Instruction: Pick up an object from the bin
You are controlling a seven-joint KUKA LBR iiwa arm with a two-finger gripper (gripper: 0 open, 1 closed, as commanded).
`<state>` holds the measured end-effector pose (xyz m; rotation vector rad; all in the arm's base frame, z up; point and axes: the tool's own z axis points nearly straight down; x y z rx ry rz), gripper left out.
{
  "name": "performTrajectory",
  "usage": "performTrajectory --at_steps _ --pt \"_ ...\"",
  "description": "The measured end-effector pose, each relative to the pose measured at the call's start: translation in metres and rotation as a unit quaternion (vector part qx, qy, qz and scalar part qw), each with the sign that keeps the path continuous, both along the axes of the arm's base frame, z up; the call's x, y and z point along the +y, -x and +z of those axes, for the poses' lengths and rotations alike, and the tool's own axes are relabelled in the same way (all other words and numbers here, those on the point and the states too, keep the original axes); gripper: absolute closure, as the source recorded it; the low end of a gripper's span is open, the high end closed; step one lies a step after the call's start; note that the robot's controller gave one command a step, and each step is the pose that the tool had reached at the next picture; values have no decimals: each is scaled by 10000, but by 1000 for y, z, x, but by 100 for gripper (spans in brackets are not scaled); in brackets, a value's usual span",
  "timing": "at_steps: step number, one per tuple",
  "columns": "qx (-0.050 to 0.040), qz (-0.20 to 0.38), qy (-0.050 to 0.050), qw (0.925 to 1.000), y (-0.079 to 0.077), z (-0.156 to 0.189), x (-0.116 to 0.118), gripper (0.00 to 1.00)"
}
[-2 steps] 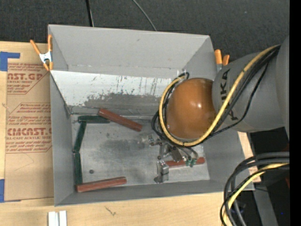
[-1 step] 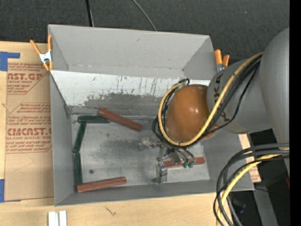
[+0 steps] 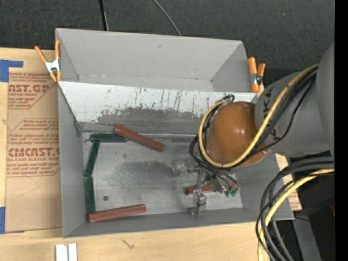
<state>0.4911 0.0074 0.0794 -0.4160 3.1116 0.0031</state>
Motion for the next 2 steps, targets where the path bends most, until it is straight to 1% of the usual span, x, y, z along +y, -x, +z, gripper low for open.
performTrajectory --at_steps 1,2 --pt "6 758 5 9971 -16 5 -61 100" --pt "6 759 3 9971 -16 5 -60 100"
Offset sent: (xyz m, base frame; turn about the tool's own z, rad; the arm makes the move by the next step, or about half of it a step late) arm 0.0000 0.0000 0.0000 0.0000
